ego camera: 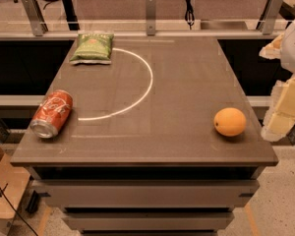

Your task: Move orange near green jalapeno chip bag

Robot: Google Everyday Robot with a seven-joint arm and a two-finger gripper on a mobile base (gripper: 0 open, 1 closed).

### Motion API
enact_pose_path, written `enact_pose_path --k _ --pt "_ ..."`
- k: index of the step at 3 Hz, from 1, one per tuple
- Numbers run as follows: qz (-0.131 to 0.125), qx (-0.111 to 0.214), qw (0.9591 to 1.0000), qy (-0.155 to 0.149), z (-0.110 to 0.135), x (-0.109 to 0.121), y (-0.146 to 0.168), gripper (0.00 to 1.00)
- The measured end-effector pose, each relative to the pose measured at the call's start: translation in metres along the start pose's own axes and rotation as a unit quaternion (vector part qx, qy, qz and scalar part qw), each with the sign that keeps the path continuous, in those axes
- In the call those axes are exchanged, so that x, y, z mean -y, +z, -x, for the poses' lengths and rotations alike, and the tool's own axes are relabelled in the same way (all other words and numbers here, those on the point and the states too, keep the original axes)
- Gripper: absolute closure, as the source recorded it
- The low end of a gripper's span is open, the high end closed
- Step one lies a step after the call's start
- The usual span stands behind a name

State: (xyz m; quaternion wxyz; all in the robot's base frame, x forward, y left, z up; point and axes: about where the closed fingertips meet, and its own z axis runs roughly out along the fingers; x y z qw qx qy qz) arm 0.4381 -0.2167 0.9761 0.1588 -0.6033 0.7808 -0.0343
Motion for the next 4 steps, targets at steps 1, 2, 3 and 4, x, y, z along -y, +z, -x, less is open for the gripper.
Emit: enact_pose_path --k 1,2,3,4 --pt "0.0 0.0 1.0 0.0 0.0 0.0 0.0 0.0" --pt "0.0 0.009 0.9999 -0.004 0.002 0.001 -0.001 0.0" --pt "0.018 0.051 0.9985 -0.006 0.004 -0.001 0.009 0.0" --pt "0.054 0.126 0.9906 -0.006 0.005 -0.005 0.037 0.0"
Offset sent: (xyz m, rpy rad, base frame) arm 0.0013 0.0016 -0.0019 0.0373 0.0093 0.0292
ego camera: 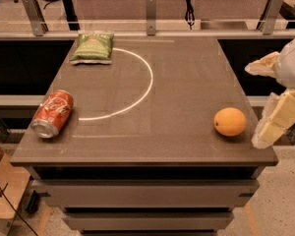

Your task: Move orange near green jalapeno chip bag

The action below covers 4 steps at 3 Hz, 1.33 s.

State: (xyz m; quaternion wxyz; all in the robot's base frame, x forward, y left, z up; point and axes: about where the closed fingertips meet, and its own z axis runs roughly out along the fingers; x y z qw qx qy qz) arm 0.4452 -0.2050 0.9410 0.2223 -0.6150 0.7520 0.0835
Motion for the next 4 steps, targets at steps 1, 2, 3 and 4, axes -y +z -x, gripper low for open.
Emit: enact_pose_path --k 1,2,3,4 --pt "0.013 0.054 0.9984 -0.007 -0.001 0.004 0.02 0.0" --pt "0.026 0.07 0.9971 -0.019 0.002 0.008 0.045 0.0" --pt "0.037 0.066 0.997 -0.016 -0.005 0.01 0.07 0.0" --pt "0.038 0.055 0.9977 -0.004 -0.018 0.015 0.088 0.0"
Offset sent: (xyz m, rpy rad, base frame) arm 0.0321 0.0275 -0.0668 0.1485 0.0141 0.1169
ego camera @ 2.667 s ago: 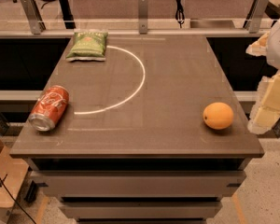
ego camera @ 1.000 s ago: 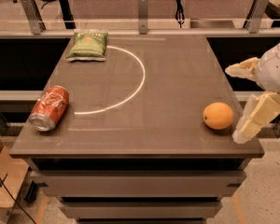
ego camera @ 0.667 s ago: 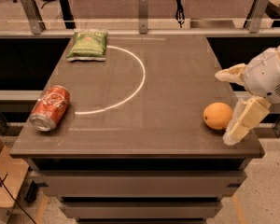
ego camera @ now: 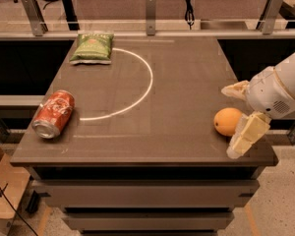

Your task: Move orange near green jalapeno chip bag

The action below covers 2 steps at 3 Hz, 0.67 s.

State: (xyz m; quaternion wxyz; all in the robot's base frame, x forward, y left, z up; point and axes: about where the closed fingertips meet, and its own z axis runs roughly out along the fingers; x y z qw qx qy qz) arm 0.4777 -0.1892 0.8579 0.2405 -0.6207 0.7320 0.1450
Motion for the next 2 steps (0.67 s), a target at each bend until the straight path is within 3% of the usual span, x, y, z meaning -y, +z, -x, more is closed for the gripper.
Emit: enact_pose_path --k 1,2 --pt "-0.006 -0.012 0.9998 0.011 -0.0135 0.0083 0.0026 0.15" --pt "-0.017 -0.02 0.9995 0.019 -0.0215 0.0148 -0.0011 0.39"
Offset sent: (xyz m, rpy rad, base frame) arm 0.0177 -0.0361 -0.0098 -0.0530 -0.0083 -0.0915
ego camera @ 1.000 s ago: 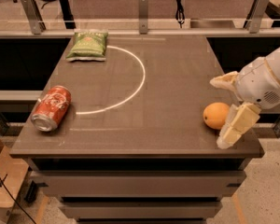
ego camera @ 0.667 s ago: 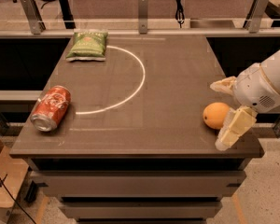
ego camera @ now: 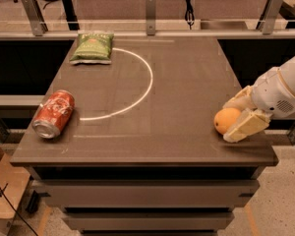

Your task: Move orange near green jalapeno chip bag

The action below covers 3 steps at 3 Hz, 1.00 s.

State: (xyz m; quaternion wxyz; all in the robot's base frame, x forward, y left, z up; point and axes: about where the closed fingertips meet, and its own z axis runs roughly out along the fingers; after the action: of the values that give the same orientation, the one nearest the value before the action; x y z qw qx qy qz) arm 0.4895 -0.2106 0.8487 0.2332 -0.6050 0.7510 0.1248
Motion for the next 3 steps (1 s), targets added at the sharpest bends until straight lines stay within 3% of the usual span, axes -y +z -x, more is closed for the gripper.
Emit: enact_pose_path --k 1,2,3 --pt "-0.002 -0.005 0.9999 0.009 -0.006 0.004 0.001 0.62" --pt "-0.015 0.002 0.9999 0.006 0.005 0.012 -0.009 0.86" --pt "-0.037 0.034 0.9987 -0.012 0.042 0.029 -0.034 1.0"
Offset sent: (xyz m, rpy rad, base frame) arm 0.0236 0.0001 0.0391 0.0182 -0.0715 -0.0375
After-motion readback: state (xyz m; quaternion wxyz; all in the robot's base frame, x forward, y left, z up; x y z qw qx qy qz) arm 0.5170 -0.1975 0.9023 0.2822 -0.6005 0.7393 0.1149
